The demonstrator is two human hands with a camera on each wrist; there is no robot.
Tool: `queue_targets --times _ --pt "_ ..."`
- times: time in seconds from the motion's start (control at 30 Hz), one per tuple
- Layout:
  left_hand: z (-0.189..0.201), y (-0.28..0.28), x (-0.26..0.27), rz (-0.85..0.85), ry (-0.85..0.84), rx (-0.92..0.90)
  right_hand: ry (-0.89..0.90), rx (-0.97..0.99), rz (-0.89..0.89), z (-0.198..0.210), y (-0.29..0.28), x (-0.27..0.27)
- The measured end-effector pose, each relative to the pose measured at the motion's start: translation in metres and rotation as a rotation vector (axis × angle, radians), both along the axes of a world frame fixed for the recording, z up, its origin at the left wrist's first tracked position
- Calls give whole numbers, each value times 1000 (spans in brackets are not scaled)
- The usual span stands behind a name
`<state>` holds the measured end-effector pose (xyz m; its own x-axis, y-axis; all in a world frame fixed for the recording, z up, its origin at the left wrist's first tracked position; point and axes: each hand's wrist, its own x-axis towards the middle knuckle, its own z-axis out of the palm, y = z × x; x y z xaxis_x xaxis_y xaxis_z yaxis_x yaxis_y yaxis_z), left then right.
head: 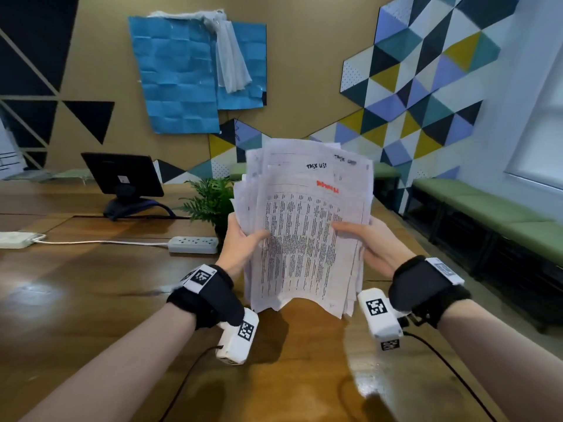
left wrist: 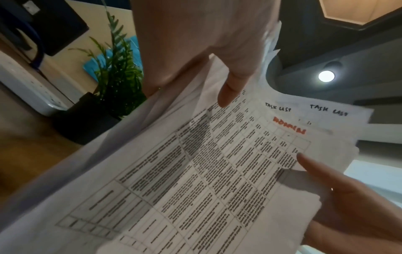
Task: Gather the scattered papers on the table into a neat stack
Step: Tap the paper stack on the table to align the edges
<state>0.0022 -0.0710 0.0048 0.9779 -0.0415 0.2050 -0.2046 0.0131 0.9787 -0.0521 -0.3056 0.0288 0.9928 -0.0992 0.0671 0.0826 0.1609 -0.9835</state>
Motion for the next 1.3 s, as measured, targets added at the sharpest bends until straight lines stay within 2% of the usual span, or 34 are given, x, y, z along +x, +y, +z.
queue_targets --times 0.1,0.23,0.33,0.43,0.57,0.77,0.93,1.07,1.13,1.2,1.3 --pt "0 4 5 38 51 -27 3 45 -104 4 -9 3" --pt "-3 -4 4 36 94 -13 13 -34 -102 4 -3 12" --pt "-2 -9 1 6 83 -12 18 -16 -184 2 -4 21" --pt "-2 -11 0 -38 73 -19 20 -71 -99 6 2 21" --pt "-2 -5 -1 -60 68 -76 78 54 -156 7 -5 21" --pt "-2 -11 -4 -59 25 -44 -37 75 -91 -2 -4 20" --pt "-9 1 -4 -43 50 -38 -53 68 -236 -2 -14 15" --pt "-19 -3 -10 -48 48 42 1 -88 -169 -4 -8 16" --pt "-14 -6 -7 17 -29 104 -42 -209 -352 4 -8 13" --pt "-1 -7 -5 64 -133 214 -158 -508 -586 21 -12 6" --pt "26 -9 -11 105 -344 469 -399 -900 -648 56 -11 -15"
